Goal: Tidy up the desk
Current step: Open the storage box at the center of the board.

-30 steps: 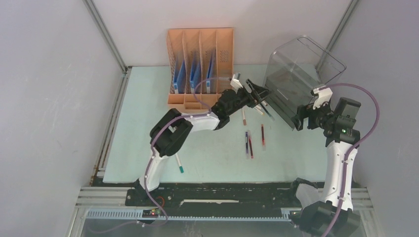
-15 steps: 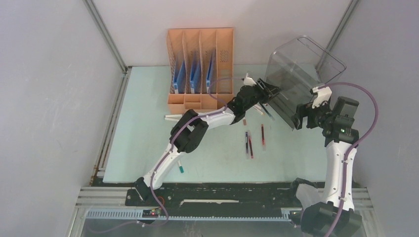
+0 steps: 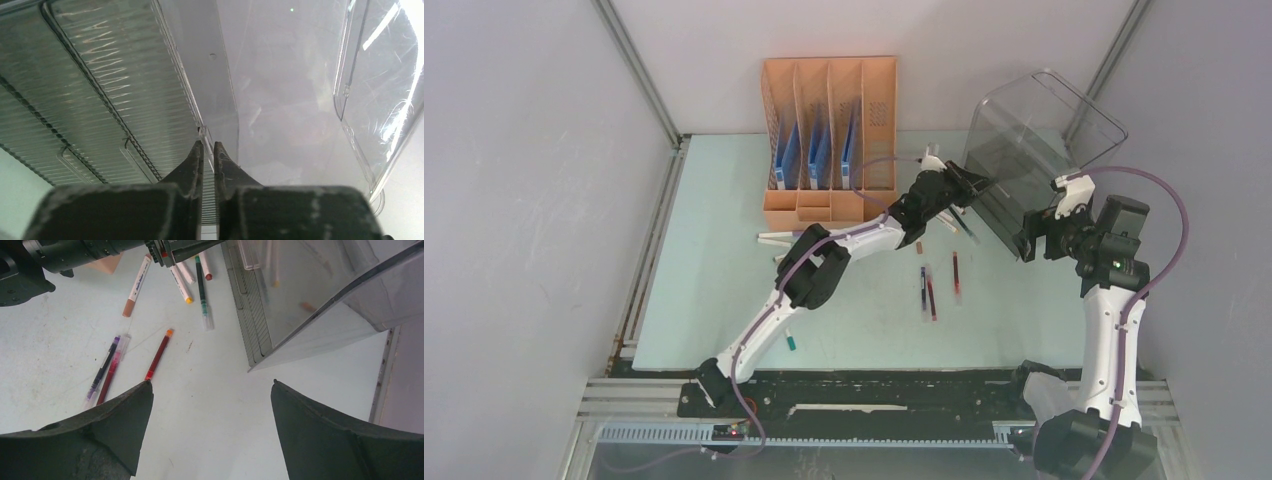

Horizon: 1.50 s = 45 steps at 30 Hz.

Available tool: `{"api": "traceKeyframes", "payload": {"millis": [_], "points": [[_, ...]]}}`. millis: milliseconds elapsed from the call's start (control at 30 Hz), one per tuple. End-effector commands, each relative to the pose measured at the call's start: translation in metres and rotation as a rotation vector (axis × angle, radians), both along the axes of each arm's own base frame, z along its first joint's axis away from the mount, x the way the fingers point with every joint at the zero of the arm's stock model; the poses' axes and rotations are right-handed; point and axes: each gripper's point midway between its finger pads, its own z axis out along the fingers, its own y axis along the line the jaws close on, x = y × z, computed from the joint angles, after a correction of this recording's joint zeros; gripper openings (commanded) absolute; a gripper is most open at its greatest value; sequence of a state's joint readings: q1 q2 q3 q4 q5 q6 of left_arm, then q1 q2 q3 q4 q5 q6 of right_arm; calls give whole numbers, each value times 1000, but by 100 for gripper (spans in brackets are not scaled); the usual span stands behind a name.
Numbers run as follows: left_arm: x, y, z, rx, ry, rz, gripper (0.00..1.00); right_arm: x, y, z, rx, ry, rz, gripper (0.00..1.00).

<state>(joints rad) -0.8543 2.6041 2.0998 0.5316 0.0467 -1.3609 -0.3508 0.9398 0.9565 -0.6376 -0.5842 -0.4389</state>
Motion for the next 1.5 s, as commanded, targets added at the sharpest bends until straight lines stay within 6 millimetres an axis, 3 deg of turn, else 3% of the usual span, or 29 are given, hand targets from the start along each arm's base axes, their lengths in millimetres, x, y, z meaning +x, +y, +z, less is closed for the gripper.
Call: {"api": "traceKeyframes", "payload": {"millis": [0, 167, 367, 467, 533, 800, 933, 1100, 1467], "points": [[0, -6, 17, -36, -19, 7, 3, 7, 0, 20, -9, -58, 1, 94], [-8, 1, 30, -35, -61, -2, 0, 6, 7, 23, 18, -66, 27, 95], [-23, 31, 75, -46, -155, 44, 0, -8, 45, 40, 171, -84, 200, 96], [-31, 42, 100, -59, -197, 49, 0, -17, 52, 51, 197, -96, 252, 95], [-33, 48, 114, -68, -215, 54, 0, -21, 49, 56, 199, -107, 252, 95], [-43, 61, 135, -121, -233, 34, 0, -33, 32, 94, 287, -151, 205, 95], [-50, 65, 153, -152, -266, 15, 0, -25, 15, 93, 318, -132, 106, 94], [-54, 69, 167, -185, -280, 4, 0, -18, 8, 92, 378, -79, 38, 93], [-54, 66, 181, -261, -280, -49, 0, -17, 24, 91, 517, 30, 79, 97]]}}
